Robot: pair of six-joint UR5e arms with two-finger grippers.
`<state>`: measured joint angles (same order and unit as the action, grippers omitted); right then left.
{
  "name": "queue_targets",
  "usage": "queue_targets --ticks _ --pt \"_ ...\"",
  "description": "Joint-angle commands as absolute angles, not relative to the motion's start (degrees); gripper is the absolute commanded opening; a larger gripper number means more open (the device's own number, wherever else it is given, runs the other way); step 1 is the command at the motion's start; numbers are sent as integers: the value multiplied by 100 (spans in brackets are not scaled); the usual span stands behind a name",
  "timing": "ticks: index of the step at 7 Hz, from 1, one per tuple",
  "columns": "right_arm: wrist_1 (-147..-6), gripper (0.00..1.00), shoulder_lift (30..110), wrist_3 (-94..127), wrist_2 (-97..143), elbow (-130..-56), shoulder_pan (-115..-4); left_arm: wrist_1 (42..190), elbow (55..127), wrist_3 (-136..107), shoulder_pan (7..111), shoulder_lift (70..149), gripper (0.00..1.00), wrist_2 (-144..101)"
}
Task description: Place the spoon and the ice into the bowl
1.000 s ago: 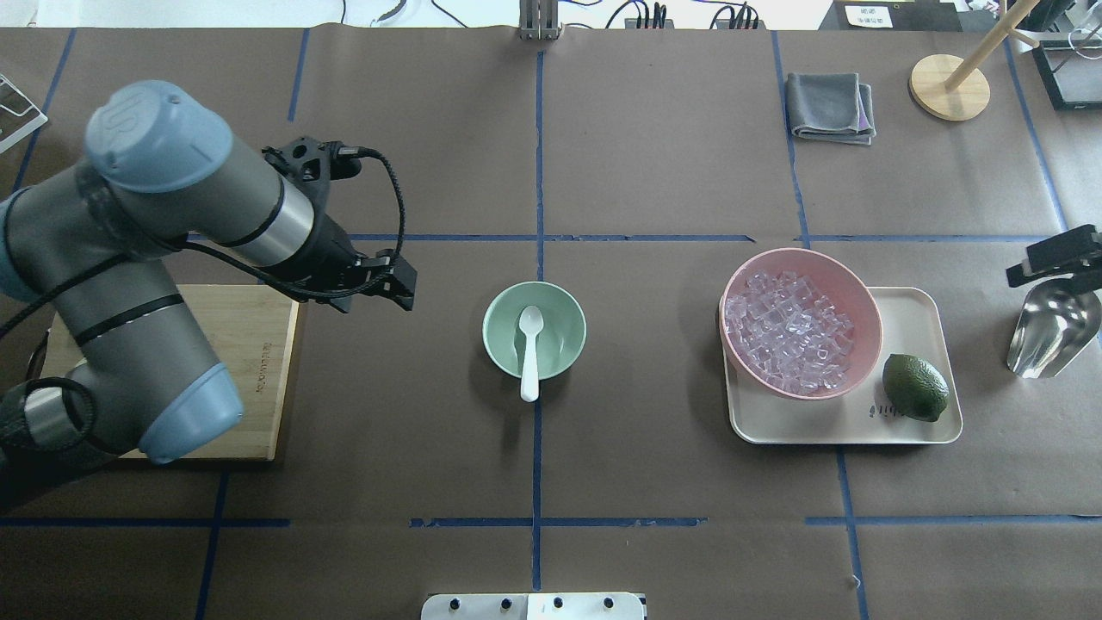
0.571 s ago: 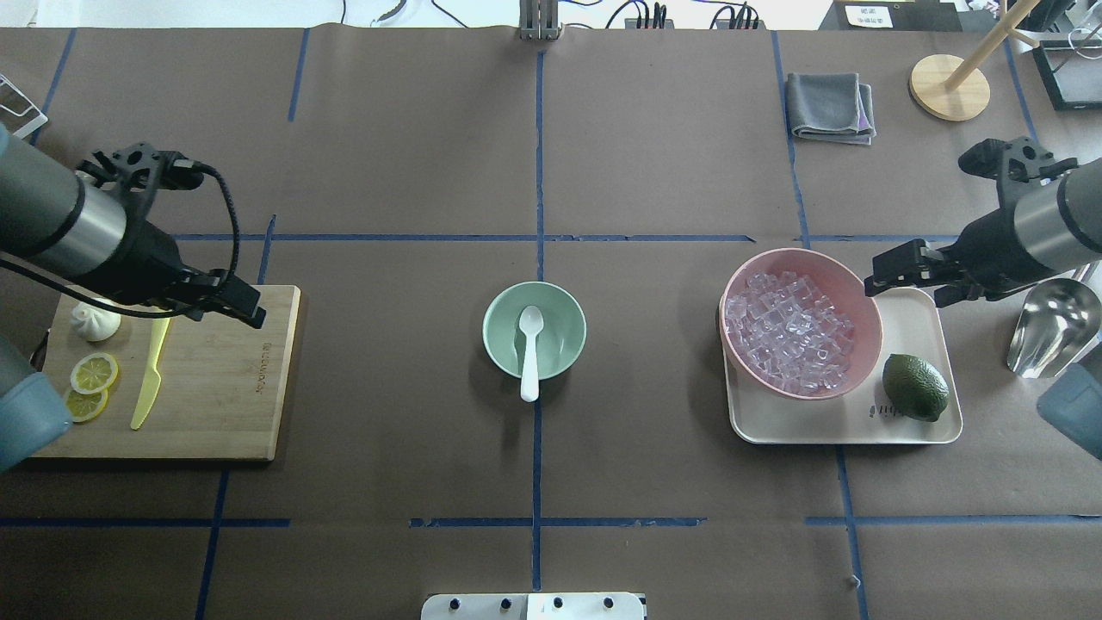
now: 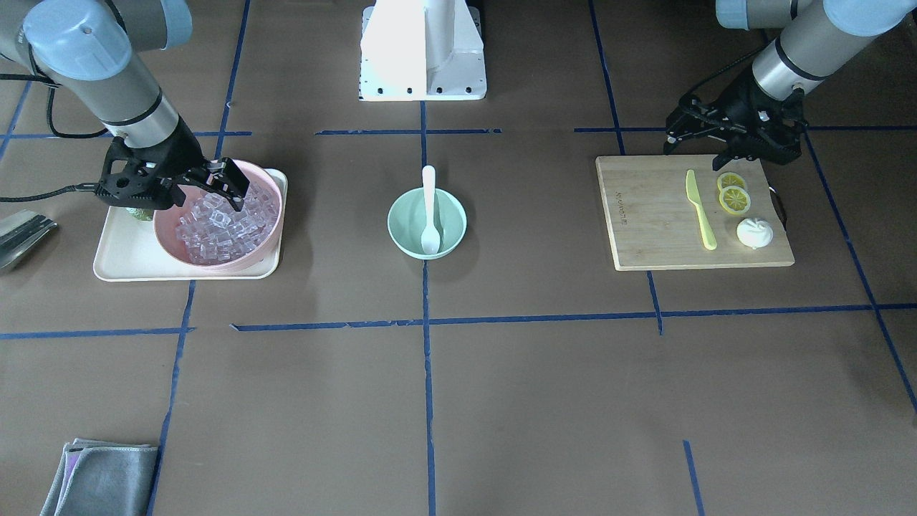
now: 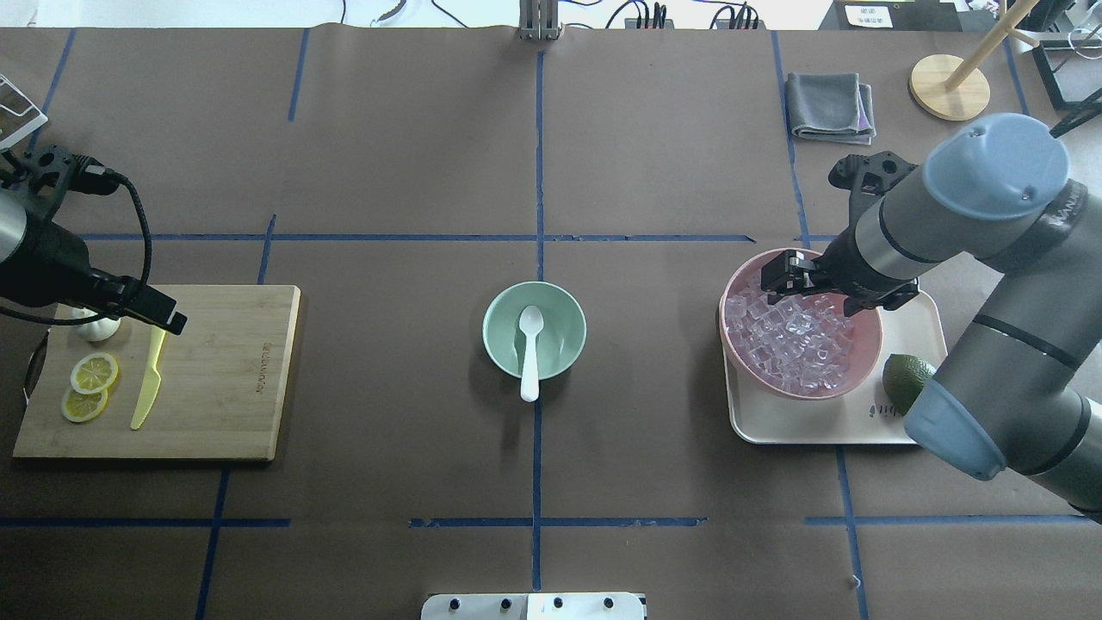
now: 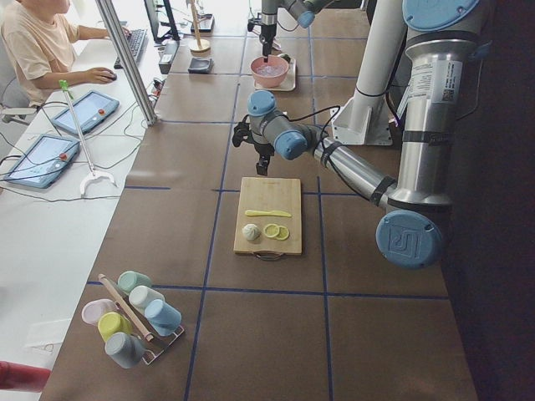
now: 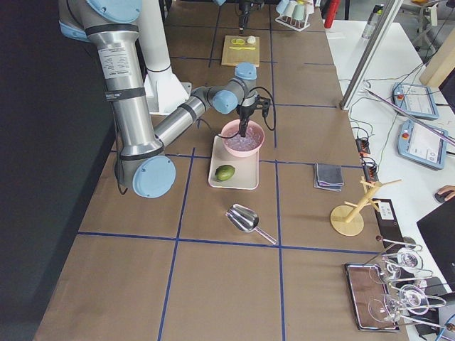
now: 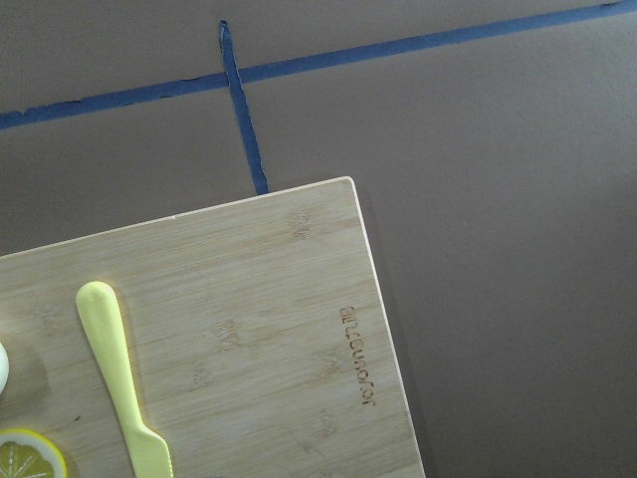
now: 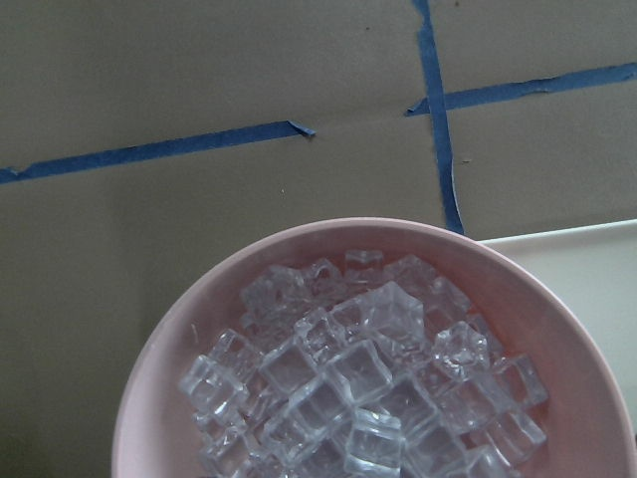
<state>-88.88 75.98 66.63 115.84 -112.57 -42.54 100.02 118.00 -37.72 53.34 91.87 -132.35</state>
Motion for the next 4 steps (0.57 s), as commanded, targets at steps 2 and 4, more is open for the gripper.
queue_targets --ticks 2,4 --pt "-9018 97 7462 6671 11259 -10970 -4008 10002 11804 -3771 5344 9185 92 -13236" --pt "-9026 97 7523 6671 11259 -10934 -3947 10011 11804 -3771 5344 9185 92 -13236"
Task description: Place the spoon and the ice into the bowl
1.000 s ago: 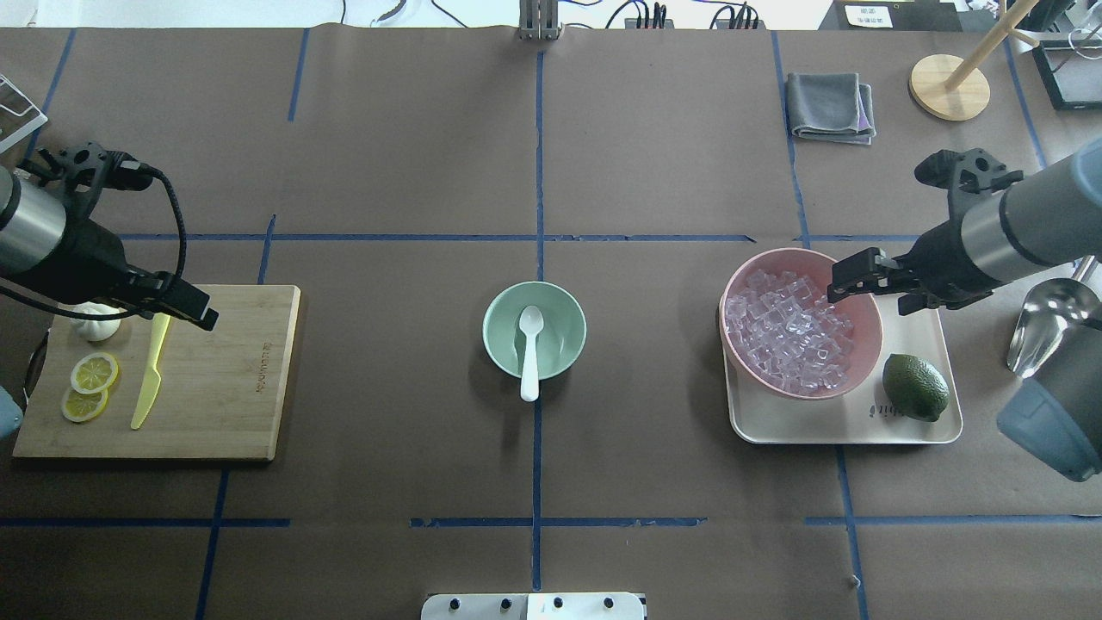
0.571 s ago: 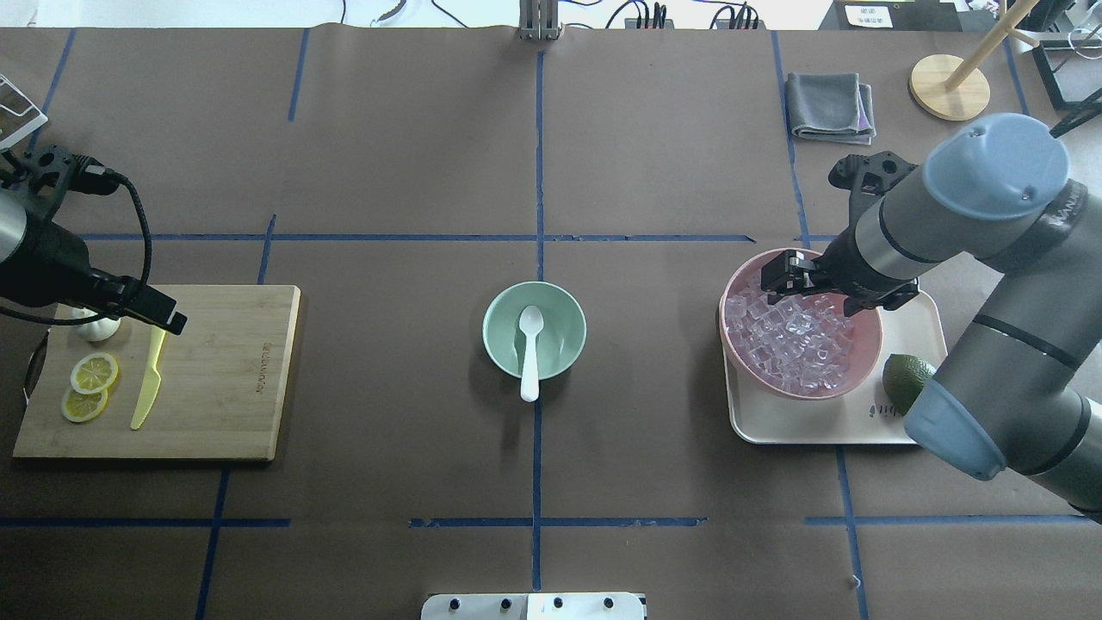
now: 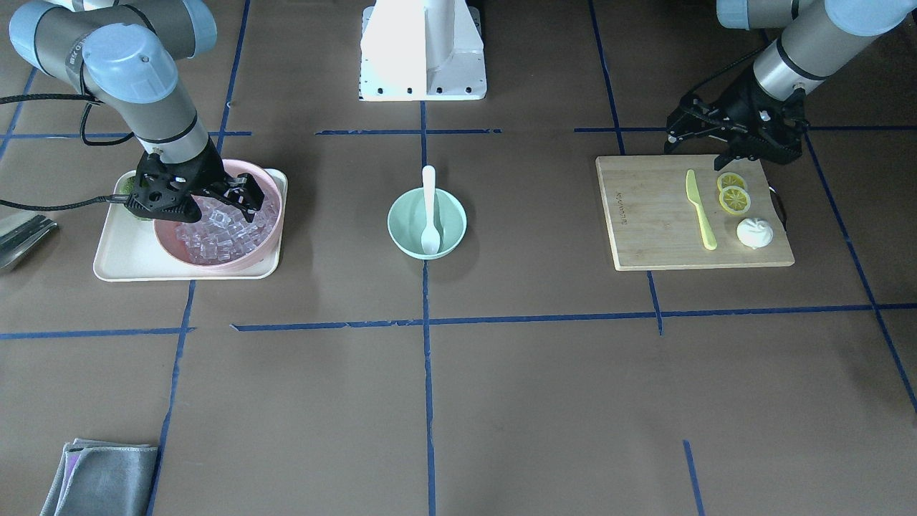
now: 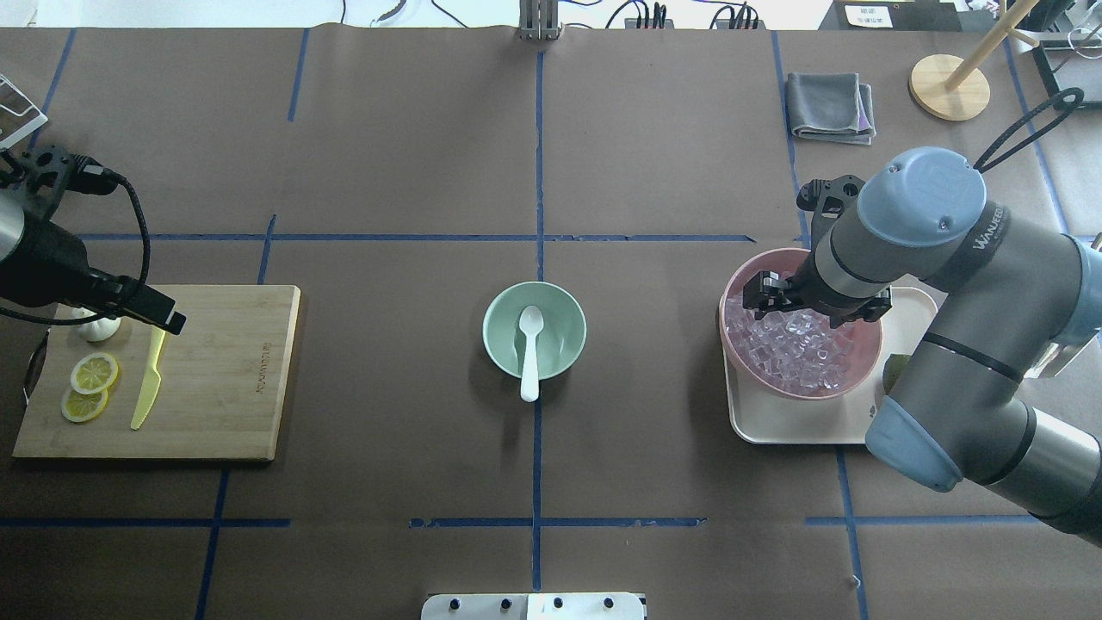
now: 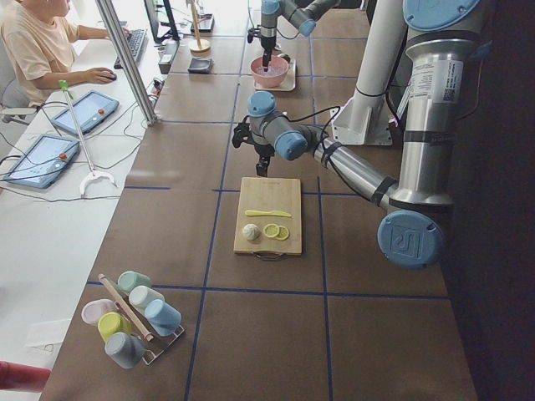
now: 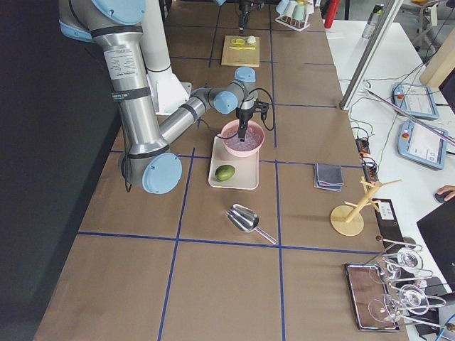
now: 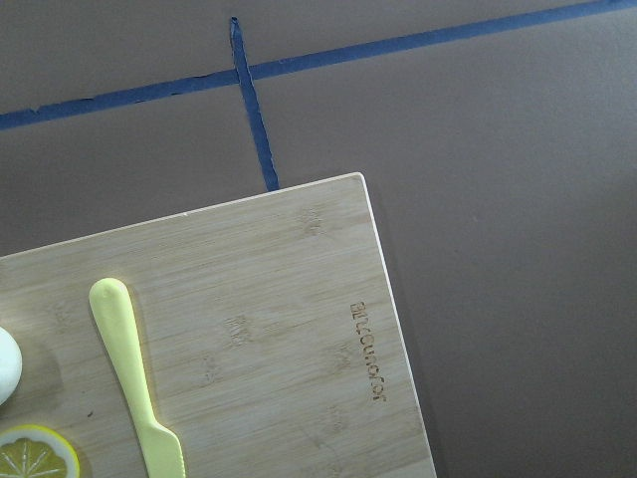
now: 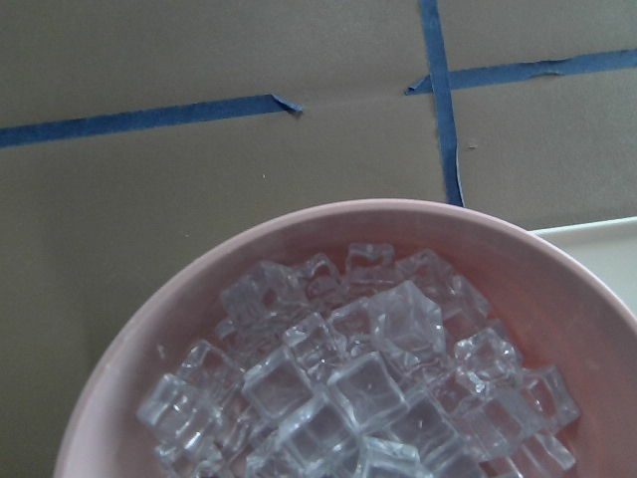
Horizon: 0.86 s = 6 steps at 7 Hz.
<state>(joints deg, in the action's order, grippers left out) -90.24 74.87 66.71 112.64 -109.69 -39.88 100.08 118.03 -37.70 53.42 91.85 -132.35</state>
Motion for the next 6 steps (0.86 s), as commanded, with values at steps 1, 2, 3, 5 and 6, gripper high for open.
queue_targets --ticks 1,2,3,5,6 --pt "-9026 90 7506 6671 11233 -10899 -3938 10011 11804 -3771 5344 9185 92 -13236" --pt "-9026 63 7480 6671 11241 -10881 -3938 10002 11795 -3771 5344 9185 92 -13236" --pt "-9026 37 7479 6671 11241 -10872 -3938 10002 11804 -3771 5335 9185 92 -13236" --pt "-9018 6 7506 6662 11241 -10907 -3955 10002 11786 -3771 5335 9185 92 -13236" --pt "-9026 0 7506 6662 11241 -10951 -3955 10002 11786 -3771 5335 9185 92 -13236"
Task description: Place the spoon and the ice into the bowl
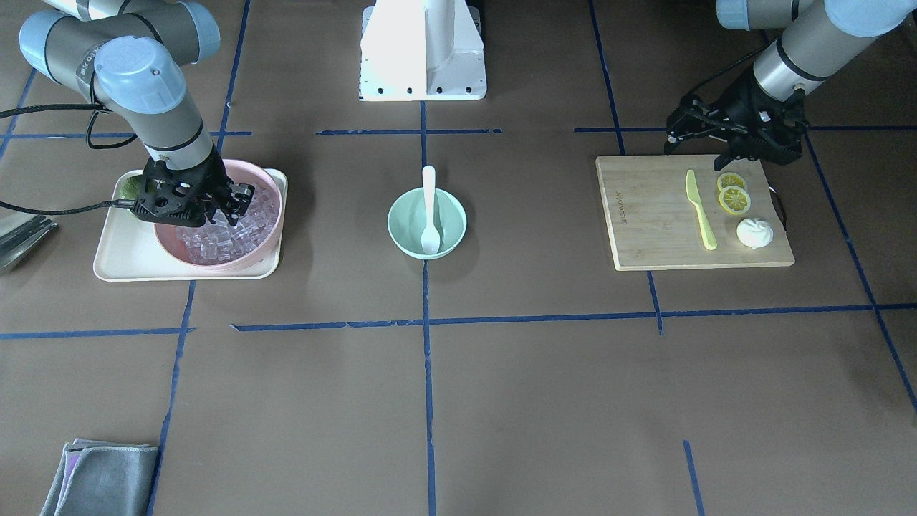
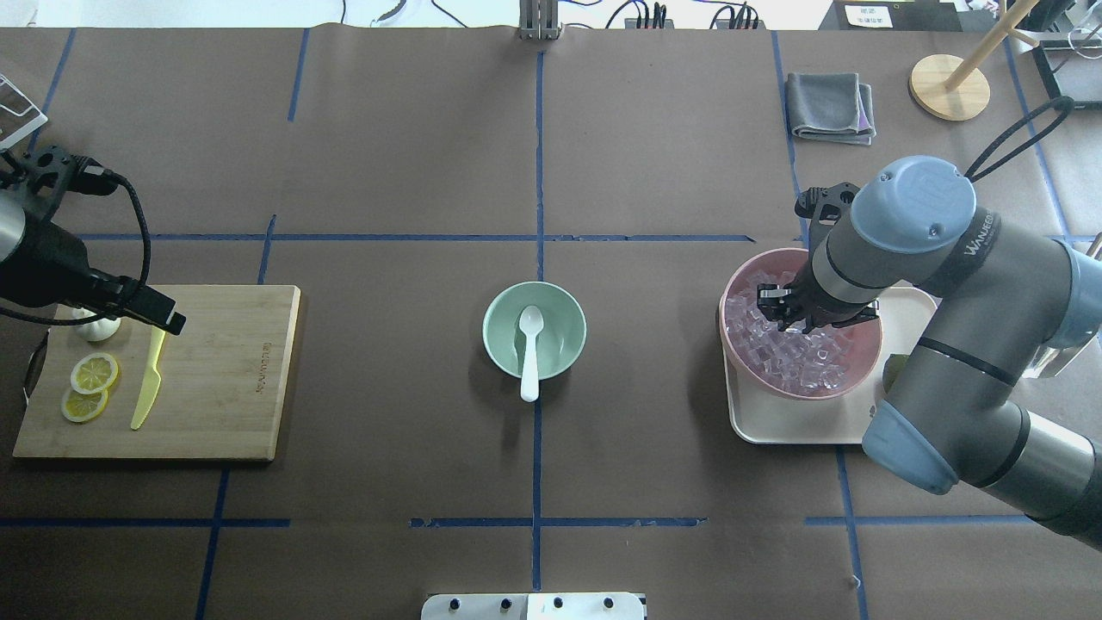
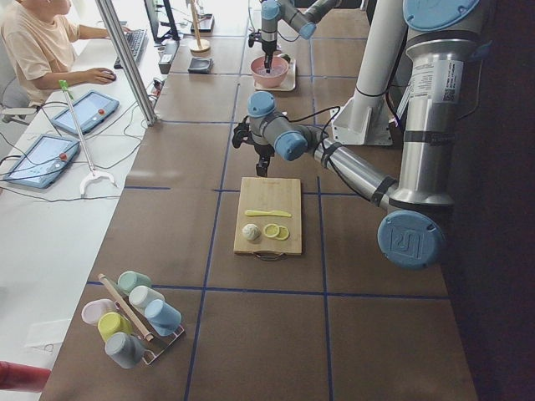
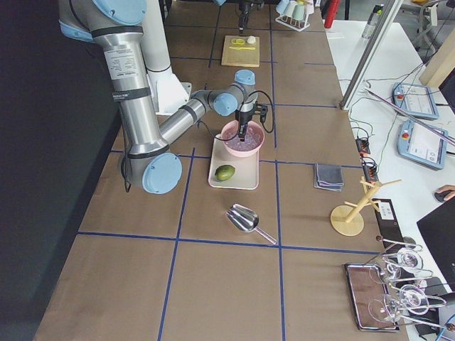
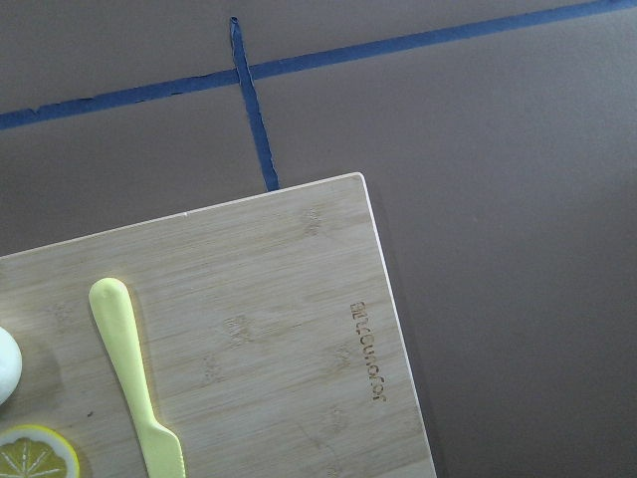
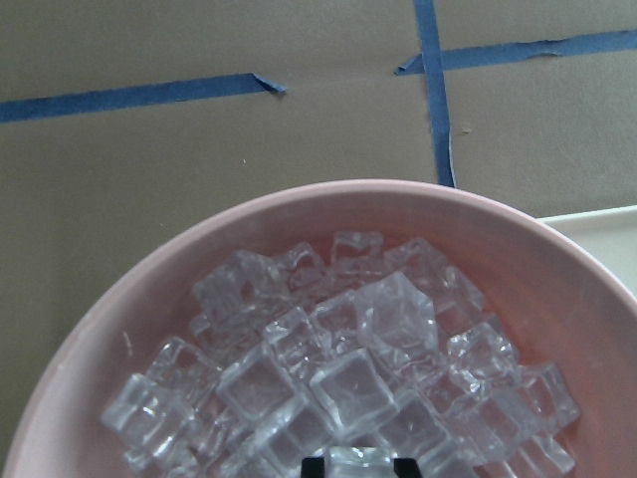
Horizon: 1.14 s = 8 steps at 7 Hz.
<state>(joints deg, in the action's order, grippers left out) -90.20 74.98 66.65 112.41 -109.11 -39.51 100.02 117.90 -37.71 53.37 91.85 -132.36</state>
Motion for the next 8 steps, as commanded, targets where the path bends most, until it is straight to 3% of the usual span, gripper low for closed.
queue_targets --ticks 1,4,8 --pt "-9035 0 7471 6662 11276 -11056 -3964 10002 11786 -3771 5344 9185 92 -13228" --pt "-9018 0 6726 7350 11285 -11189 -3528 10002 11786 -3771 5344 9176 92 -13236" --pt "-8460 0 5188 8978 10917 -9866 -2980 10002 11742 -3762 5335 9176 93 -13236"
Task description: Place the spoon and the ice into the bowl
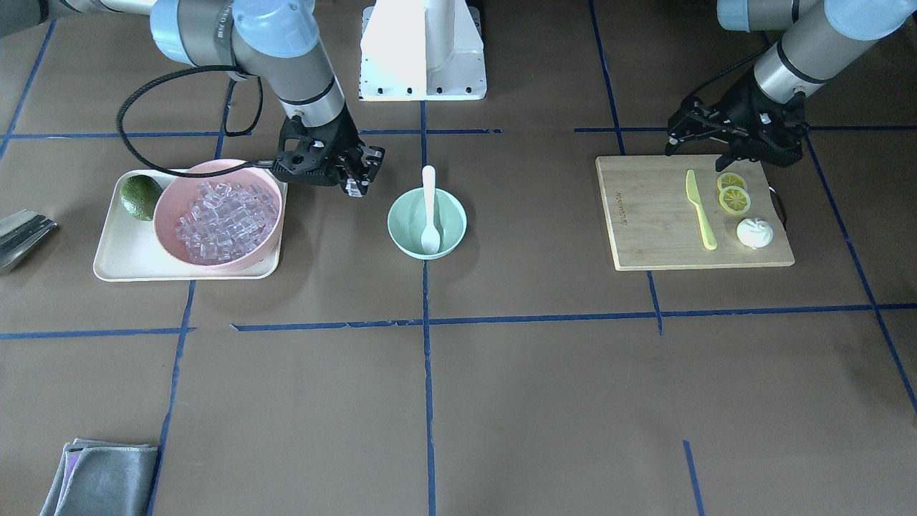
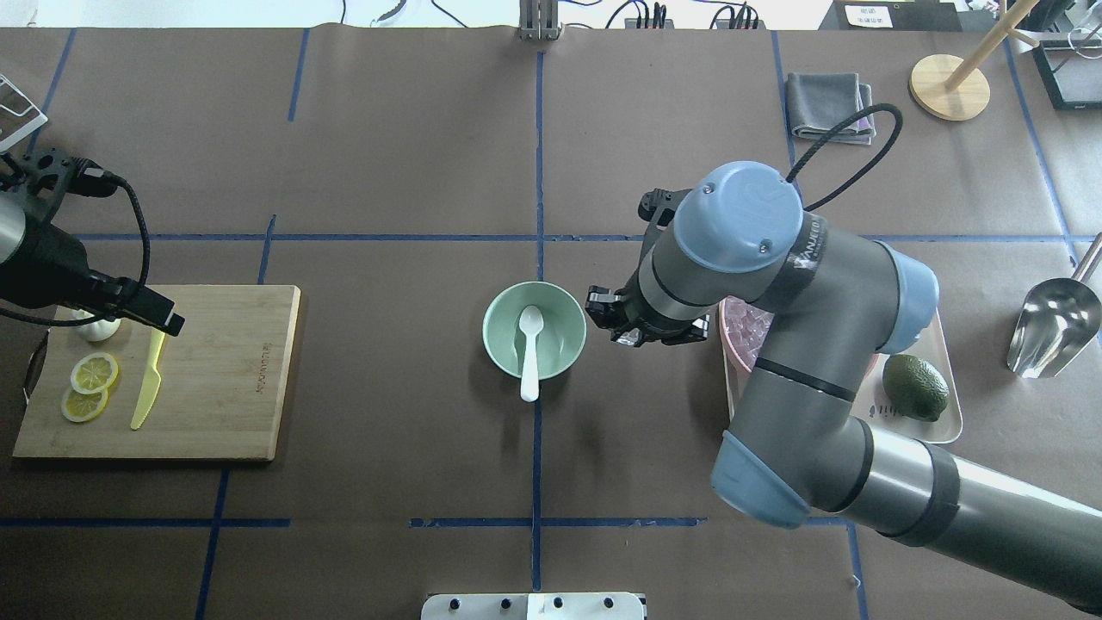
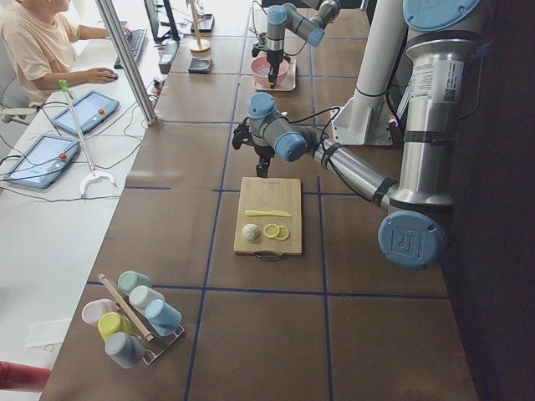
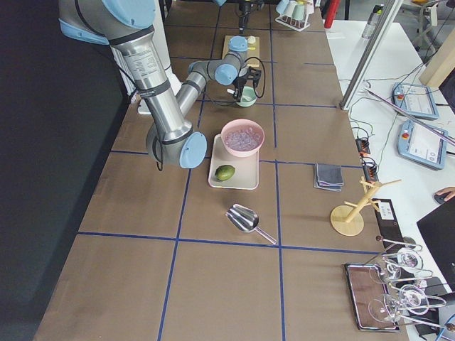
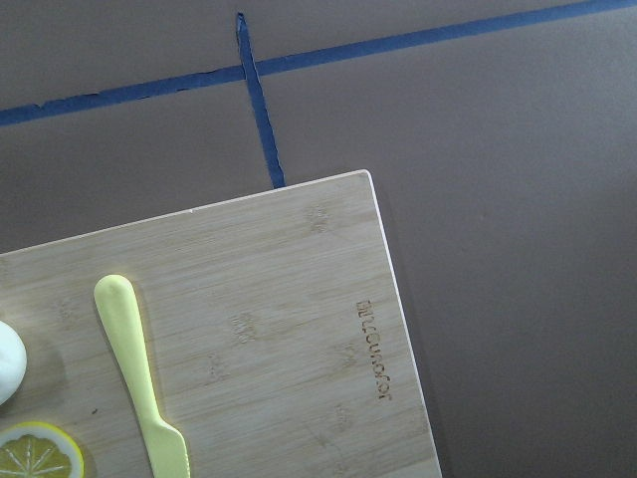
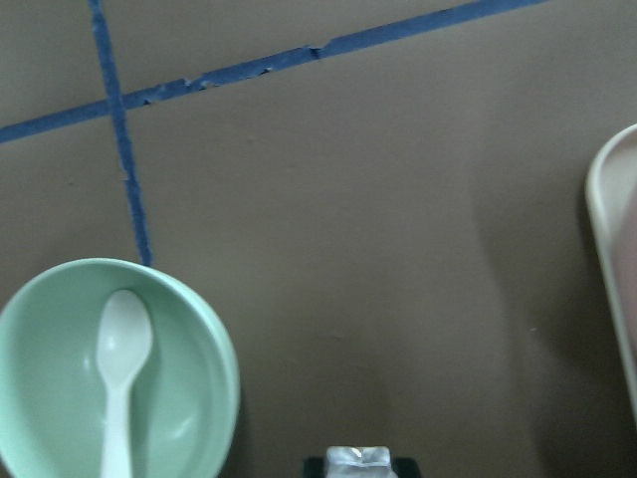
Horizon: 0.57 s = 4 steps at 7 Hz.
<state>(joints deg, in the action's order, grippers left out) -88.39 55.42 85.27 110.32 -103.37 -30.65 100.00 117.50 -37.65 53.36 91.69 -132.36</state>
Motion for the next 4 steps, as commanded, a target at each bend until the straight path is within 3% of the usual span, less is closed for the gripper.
queue_targets --ticks 1,4 --pt "-7733 1 5116 9200 10907 -9444 -2953 10002 11742 -3762 5335 9176 93 -13228" --pt "-7576 4 4940 9273 10898 -9115 -2883 10002 11760 -3762 5335 9184 95 -13228"
